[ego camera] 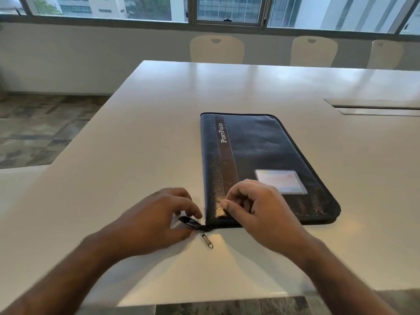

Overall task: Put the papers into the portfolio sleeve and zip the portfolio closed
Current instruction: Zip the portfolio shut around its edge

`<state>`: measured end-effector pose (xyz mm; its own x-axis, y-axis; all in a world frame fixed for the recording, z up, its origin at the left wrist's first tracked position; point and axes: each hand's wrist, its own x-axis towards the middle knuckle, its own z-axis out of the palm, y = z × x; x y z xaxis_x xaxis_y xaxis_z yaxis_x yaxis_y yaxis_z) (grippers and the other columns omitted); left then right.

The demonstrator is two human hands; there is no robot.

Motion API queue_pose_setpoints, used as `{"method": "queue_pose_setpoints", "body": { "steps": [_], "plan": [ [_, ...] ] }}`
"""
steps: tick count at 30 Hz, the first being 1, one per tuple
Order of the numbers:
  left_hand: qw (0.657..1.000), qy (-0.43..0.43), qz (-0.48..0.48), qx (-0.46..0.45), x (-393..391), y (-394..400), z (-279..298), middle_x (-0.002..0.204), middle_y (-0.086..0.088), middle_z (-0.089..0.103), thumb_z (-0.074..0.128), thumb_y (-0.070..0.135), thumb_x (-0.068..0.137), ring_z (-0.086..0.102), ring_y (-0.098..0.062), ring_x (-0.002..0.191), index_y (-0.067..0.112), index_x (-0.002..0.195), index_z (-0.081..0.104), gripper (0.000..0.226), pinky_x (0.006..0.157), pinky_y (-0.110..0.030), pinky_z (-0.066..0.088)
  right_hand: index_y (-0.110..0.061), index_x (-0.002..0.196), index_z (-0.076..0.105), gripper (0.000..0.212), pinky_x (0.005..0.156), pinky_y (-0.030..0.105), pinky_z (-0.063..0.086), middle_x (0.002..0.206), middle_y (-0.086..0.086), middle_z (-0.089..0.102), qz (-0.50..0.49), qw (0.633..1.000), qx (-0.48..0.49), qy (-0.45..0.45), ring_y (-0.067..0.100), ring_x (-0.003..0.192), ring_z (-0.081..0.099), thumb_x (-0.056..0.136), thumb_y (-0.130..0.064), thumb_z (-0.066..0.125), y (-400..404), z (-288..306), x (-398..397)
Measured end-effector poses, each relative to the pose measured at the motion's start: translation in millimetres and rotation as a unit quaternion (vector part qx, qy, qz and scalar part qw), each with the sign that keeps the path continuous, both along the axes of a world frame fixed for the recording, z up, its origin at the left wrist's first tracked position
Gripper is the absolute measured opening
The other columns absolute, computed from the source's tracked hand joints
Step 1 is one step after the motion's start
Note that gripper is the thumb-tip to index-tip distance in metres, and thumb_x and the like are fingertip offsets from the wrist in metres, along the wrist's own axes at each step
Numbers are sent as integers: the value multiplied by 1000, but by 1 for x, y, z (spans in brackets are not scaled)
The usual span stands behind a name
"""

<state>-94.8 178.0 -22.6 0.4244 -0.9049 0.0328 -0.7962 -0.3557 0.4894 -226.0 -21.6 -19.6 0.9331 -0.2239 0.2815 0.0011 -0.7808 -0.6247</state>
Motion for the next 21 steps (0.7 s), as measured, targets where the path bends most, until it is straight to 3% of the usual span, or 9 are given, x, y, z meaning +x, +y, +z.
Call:
{"method": "queue_pose_setpoints", "body": {
  "steps": [3, 6, 11, 14, 21],
  "plan": [
    [1000, 13, 8, -27, -4, 1, -4, 87, 21, 64, 72, 39, 86, 56, 0, 89, 37, 95, 76, 10, 74, -21, 47, -25, 80, 65, 14, 63, 26, 50, 75, -11, 58, 13, 1000, 1, -5, 8, 71, 55, 88, -36, 66, 9, -4, -2],
    [994, 85, 28, -62, -8, 6, -6, 81, 19, 67, 73, 37, 85, 61, -4, 81, 34, 90, 77, 7, 66, -19, 48, -25, 76, 63, 23, 63, 29, 49, 76, -11, 56, 31, 999, 4, -15, 9, 73, 55, 86, -45, 65, 14, -8, -7],
    [978, 181, 38, -98, -18, 12, -10, 80, 8, 73, 72, 37, 86, 64, -15, 77, 28, 90, 79, 12, 71, -41, 53, -29, 80, 66, 43, 68, 23, 46, 80, -18, 51, 58, 996, -72, 14, 3, 81, 49, 80, -70, 55, 27, -11, -15],
    [971, 208, 33, -114, -22, 12, -10, 80, 4, 73, 71, 32, 88, 64, -18, 77, 26, 88, 79, 10, 73, -47, 52, -27, 79, 65, 34, 70, 24, 44, 78, -16, 50, 54, 991, -121, 17, 5, 78, 45, 82, -60, 58, 34, -13, -16],
    [970, 213, 32, -115, -24, 13, -12, 82, 3, 71, 72, 26, 88, 64, -17, 79, 28, 89, 80, 9, 73, -40, 52, -21, 79, 70, 20, 69, 21, 36, 78, -12, 53, -7, 990, -140, -16, 6, 76, 40, 84, -39, 64, 44, -23, -23]
  ]
}}
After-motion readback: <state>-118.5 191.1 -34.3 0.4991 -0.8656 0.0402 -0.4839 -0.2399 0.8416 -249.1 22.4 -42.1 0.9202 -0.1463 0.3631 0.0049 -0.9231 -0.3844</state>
